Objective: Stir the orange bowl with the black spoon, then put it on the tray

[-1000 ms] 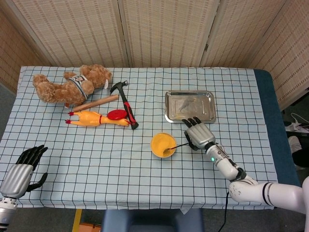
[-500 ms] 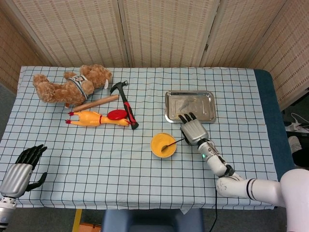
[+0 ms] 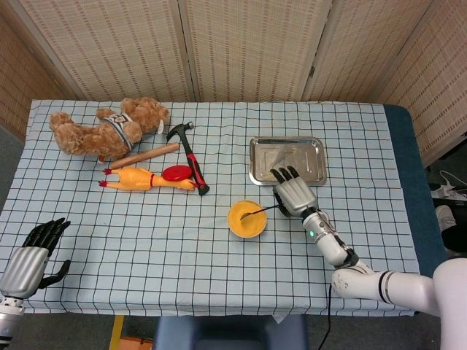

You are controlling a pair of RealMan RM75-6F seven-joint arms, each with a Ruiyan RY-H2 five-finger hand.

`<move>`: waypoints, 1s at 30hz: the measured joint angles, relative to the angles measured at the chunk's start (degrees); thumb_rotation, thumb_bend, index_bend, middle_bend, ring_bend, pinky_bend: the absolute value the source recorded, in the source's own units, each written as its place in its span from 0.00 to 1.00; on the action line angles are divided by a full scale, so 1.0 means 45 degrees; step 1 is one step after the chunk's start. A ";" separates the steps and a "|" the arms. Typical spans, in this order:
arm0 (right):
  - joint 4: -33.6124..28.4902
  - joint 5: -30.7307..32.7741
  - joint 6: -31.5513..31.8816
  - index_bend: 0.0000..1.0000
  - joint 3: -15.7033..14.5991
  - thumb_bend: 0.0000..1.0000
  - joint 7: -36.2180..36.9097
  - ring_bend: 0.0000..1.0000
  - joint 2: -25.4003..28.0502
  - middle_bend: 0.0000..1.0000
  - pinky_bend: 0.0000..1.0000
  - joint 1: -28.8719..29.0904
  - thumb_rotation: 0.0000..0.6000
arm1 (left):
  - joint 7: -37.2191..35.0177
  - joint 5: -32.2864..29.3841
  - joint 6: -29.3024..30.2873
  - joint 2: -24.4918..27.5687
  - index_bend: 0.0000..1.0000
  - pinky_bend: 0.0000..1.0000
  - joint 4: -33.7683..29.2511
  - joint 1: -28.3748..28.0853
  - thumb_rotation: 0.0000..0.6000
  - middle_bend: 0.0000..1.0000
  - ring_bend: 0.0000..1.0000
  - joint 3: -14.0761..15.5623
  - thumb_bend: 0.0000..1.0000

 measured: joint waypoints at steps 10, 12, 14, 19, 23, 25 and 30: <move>-0.0485 -0.0566 -0.0771 0.79 -0.0180 0.68 0.0531 0.00 0.0392 0.04 0.00 -0.0163 1.00 | 0.0022 0.0034 0.0045 0.0000 0.00 0.08 -0.0032 0.0019 1.00 0.00 0.00 0.0008 0.42; -0.0432 -0.0479 -0.0896 0.79 -0.0241 0.68 0.0444 0.00 0.0325 0.04 0.00 -0.0109 1.00 | -0.0002 0.0044 0.0055 0.0012 0.00 0.08 -0.0029 0.0018 1.00 0.00 0.00 0.0006 0.42; -0.0304 -0.0397 -0.0935 0.79 -0.0284 0.68 0.0317 0.00 0.0203 0.04 0.00 -0.0060 1.00 | -0.0042 0.0051 0.0062 0.0024 0.00 0.08 -0.0019 0.0020 1.00 0.00 0.00 0.0006 0.42; 0.0199 -0.0163 -0.0821 0.80 -0.0302 0.68 -0.0025 0.00 -0.0240 0.04 0.00 0.0042 1.00 | -0.0119 0.0053 0.0026 0.0035 0.00 0.08 0.0010 0.0005 1.00 0.00 0.00 0.0012 0.42; 0.0839 0.0135 -0.0418 0.80 -0.0201 0.68 -0.0461 0.00 -0.0841 0.04 0.00 0.0126 1.00 | -0.0163 0.0032 -0.0017 0.0034 0.00 0.08 0.0045 -0.0012 1.00 0.00 0.00 0.0009 0.42; 0.1124 0.0348 -0.0294 0.80 -0.0130 0.68 -0.0684 0.00 -0.1090 0.04 0.00 0.0180 1.00 | -0.0170 0.0015 -0.0047 0.0034 0.00 0.08 0.0053 -0.0023 1.00 0.00 0.00 0.0007 0.42; 0.1799 0.0941 -0.0219 0.80 0.0094 0.68 -0.1164 0.00 -0.1663 0.04 0.00 0.0384 1.00 | -0.0213 -0.0019 -0.0068 0.0044 0.00 0.08 0.0068 -0.0028 1.00 0.00 0.00 0.0000 0.42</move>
